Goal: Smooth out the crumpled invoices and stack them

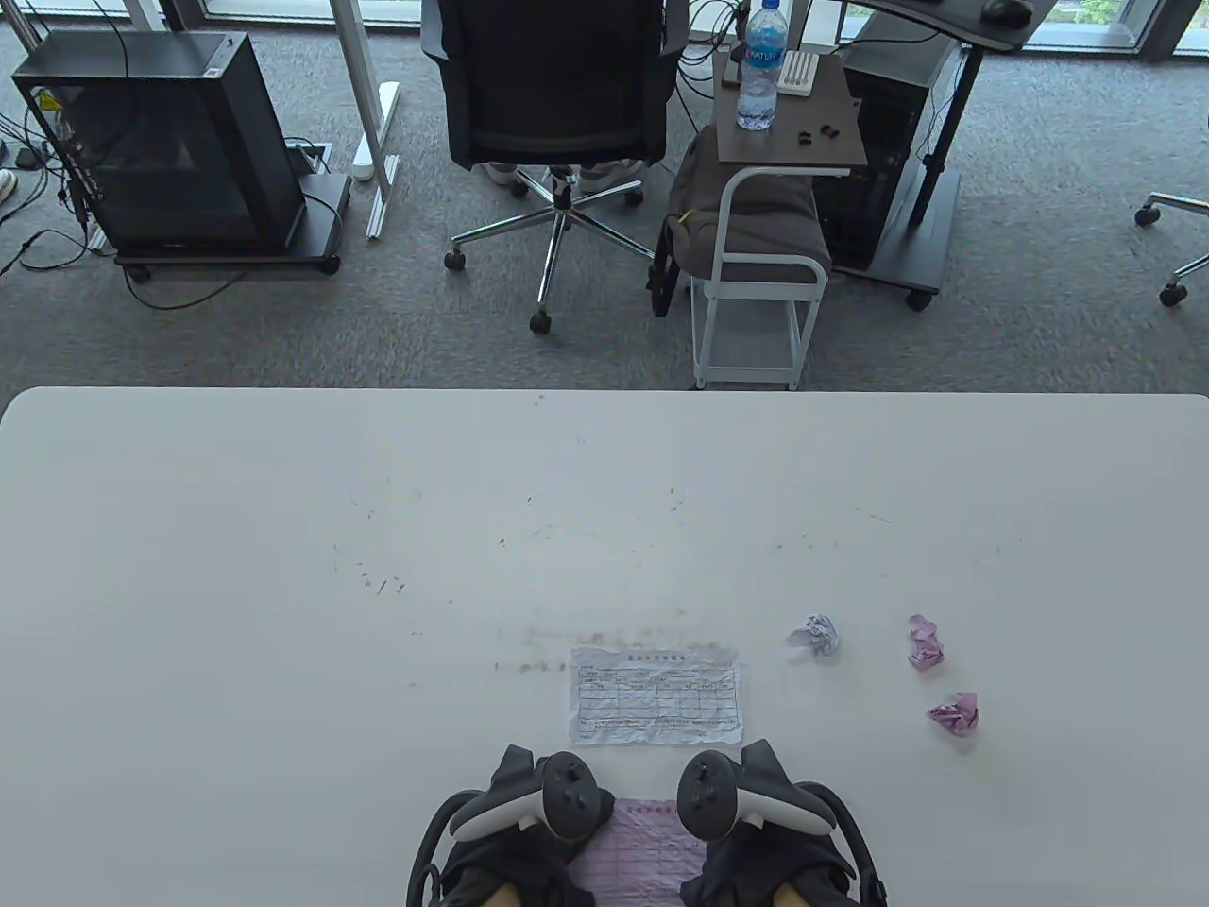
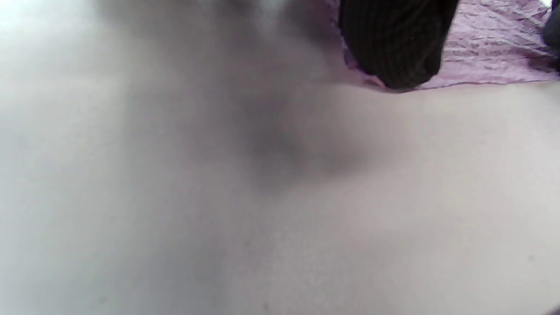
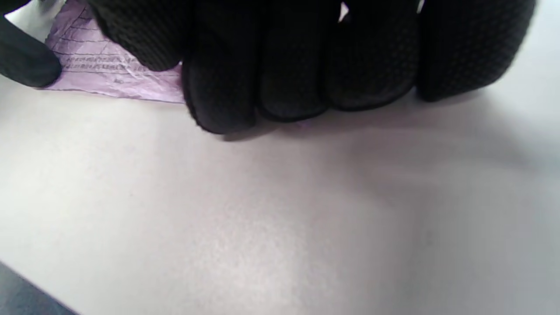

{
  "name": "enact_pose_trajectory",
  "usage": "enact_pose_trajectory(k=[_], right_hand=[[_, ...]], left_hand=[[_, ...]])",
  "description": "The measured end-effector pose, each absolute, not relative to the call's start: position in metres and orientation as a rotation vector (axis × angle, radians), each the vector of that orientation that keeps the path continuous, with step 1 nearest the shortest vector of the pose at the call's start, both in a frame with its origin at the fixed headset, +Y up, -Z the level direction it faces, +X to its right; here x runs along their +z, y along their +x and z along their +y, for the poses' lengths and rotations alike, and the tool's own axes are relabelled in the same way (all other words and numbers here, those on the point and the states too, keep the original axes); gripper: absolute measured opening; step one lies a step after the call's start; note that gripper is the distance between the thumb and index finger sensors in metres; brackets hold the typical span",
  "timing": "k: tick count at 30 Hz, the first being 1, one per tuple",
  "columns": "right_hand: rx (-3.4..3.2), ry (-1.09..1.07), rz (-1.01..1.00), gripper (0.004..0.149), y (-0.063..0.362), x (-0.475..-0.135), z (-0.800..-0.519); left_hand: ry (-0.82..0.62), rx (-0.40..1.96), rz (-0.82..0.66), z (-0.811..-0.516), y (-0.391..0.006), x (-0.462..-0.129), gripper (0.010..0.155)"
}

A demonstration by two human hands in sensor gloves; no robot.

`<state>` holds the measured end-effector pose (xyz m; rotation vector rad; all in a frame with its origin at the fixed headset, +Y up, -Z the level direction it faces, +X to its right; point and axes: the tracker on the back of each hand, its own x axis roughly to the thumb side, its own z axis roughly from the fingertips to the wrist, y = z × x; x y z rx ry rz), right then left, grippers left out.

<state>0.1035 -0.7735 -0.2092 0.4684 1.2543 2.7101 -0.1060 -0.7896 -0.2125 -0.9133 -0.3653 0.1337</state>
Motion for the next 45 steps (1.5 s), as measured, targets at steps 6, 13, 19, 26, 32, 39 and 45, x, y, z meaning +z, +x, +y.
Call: enact_pose_trajectory(k=[6, 13, 19, 26, 32, 39, 45], right_hand=[[2.768, 0.548, 0.761, 0.036, 0.115, -0.21, -0.742], [2.5, 1.015, 0.659, 0.04, 0.074, -0.194, -0.745], [2.615, 1.266, 0.914, 0.049, 0.044, -0.18, -0.765], [2.725, 0.993, 1.043, 0.039, 0.053, -0.188, -0.763], [2.778, 0.663, 1.192, 0.034, 0.078, -0.202, -0.768], [2.715, 0.505, 1.207, 0.035, 0.1, -0.208, -0.77], [2.695, 0.465, 1.105, 0.037, 0.112, -0.213, -0.766]], left_hand=[[-0.914, 0.134, -0.366, -0.79, -0.106, -0.213, 0.088], [-0.911, 0.135, -0.367, -0.79, -0.106, -0.213, 0.088], [-0.913, 0.136, -0.369, -0.79, -0.106, -0.213, 0.088], [-0.916, 0.133, -0.365, -0.79, -0.106, -0.213, 0.088], [-0.914, 0.132, -0.363, -0.789, -0.106, -0.213, 0.088], [-0.912, 0.135, -0.364, -0.79, -0.106, -0.212, 0.088], [-0.912, 0.132, -0.366, -0.79, -0.106, -0.213, 0.088]])
